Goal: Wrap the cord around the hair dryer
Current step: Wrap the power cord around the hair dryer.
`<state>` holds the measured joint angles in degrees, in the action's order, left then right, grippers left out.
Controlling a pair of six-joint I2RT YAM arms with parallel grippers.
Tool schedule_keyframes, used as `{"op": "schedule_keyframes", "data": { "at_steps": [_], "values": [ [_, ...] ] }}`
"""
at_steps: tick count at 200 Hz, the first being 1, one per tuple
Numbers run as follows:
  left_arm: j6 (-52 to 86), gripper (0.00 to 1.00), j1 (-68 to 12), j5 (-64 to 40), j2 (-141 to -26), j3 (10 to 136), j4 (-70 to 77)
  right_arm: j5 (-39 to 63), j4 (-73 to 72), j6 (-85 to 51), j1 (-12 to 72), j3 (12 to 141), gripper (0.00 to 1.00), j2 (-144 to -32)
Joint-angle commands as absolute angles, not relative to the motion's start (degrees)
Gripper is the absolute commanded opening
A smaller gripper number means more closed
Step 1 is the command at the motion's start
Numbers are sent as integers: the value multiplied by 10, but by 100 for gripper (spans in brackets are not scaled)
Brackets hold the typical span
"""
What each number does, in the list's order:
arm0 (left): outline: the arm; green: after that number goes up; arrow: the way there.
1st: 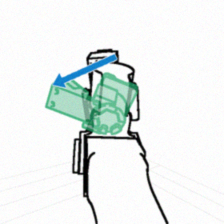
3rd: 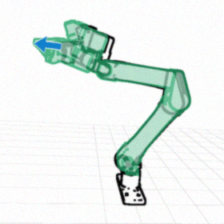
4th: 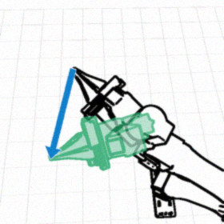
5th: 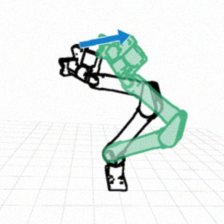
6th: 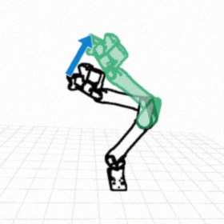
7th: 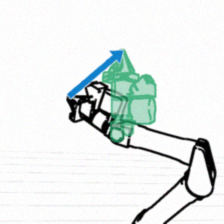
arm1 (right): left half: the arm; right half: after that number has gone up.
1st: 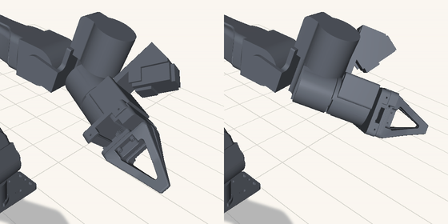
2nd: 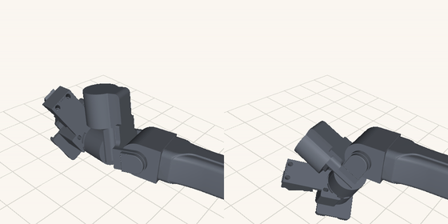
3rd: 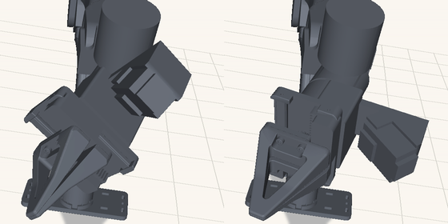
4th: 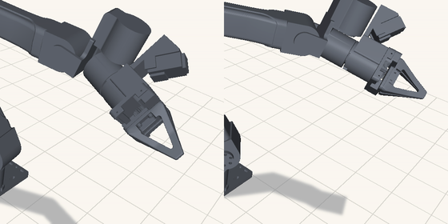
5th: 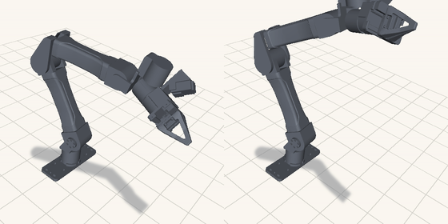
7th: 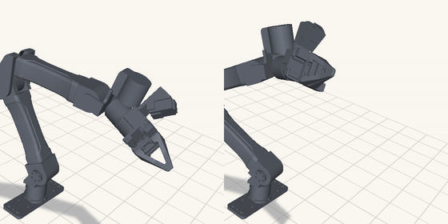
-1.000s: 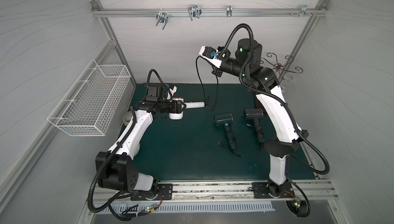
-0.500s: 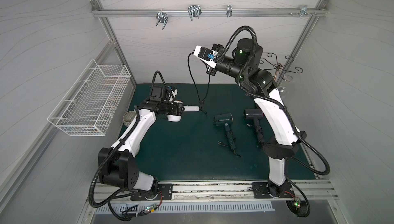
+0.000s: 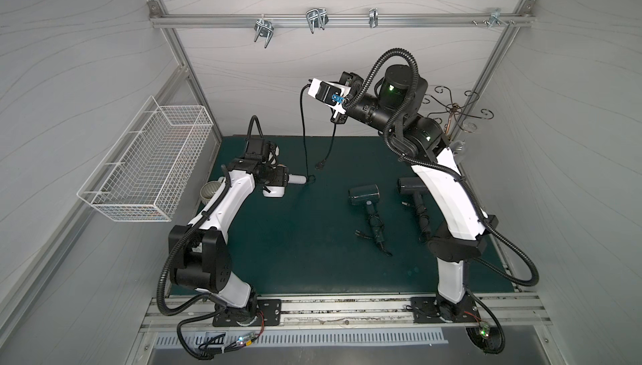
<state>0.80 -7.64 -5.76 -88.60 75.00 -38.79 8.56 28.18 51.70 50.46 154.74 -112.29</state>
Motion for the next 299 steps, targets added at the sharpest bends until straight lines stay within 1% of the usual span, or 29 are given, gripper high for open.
{"op": "schedule_keyframes", "data": {
  "at_steps": [1, 15, 26, 42, 58, 79, 110, 162, 173, 182, 212, 235, 253, 274, 299],
  "values": [
    [-14, 0, -94, -84, -865, 754, -376, 90, 217, 529, 503, 1550, 0, -1099],
    [-7, 0, -94, -20, -855, 732, -367, 86, 214, 530, 502, 1551, 0, -1098],
    [4, 0, -75, 22, -853, 721, -364, 86, 211, 529, 502, 1553, 0, -1093],
    [46, 0, -30, 10, -846, 720, -363, 79, 206, 540, 500, 1547, 0, -1084],
    [60, 0, -5, 13, -838, 721, -365, 63, 203, 547, 490, 1539, 0, -1071],
    [76, 0, 21, -11, -817, 711, -355, 36, 205, 555, 458, 1516, 0, -1046],
    [80, 0, 46, -59, -789, 688, -325, -6, 208, 563, 396, 1461, 0, -1005],
    [78, 0, 61, -61, -766, 669, -307, -47, 186, 549, 285, 1425, 0, -970],
    [88, 0, 80, -88, -759, 664, -297, -58, 180, 532, 262, 1419, 0, -966],
    [94, 0, 92, -136, -749, 653, -273, -60, 181, 507, 235, 1412, 0, -964],
    [101, 0, 95, -263, -711, 625, -211, -84, 183, 415, 161, 1356, 0, -958],
    [101, 0, 100, -313, -693, 638, -205, -102, 206, 349, 121, 1330, 0, -961],
    [112, 0, 119, -377, -681, 647, -193, -122, 218, 312, 87, 1324, 0, -969],
    [139, 0, 137, -452, -677, 642, -153, -142, 226, 283, 61, 1350, 0, -977],
    [165, 0, 147, -445, -680, 630, -132, -112, 236, 244, 49, 1341, 0, -966]
  ]
}}
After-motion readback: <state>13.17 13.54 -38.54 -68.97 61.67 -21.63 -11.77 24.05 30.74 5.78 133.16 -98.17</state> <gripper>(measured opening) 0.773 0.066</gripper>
